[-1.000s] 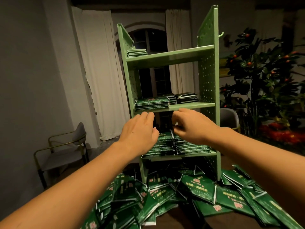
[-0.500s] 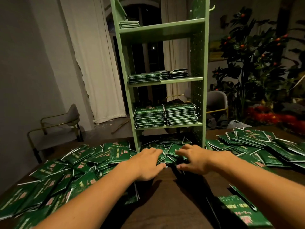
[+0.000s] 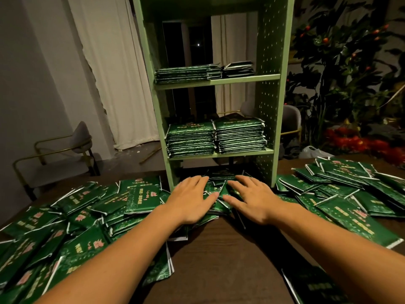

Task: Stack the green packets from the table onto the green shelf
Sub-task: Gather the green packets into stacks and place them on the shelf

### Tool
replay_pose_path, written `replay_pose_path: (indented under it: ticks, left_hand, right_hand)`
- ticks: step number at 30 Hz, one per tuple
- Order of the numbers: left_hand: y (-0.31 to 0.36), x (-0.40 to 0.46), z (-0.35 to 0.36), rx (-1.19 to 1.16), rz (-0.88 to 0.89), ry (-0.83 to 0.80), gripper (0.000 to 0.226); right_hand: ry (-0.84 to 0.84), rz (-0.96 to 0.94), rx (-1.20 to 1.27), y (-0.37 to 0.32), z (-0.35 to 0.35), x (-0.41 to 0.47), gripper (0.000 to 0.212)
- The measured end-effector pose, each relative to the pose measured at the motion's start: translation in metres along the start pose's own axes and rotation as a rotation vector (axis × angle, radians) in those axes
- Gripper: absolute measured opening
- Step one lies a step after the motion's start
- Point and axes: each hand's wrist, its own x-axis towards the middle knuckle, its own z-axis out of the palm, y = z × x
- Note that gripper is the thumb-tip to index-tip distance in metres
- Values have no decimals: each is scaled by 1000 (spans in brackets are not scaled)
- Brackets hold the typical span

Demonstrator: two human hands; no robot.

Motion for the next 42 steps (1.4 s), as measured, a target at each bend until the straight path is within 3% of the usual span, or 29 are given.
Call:
replay_pose_path:
  ticks: [6,16,26,42]
  left_hand:
    - [-2,28,14,-69,-96,-36,59]
    - [3,22,25,-43,-110,-63,64]
    - [19,-13,29,9,-76,-47,63]
    - [54,-83,38,24,-81,41,61]
  right_hand:
    - [4,17,35,-2,11,24,71]
    - [54,5,-79,-2,22,27,83]
    - [91,-29,-82,-6,23,-11,94]
    - [135,-29,-79,-18,26,-86,85]
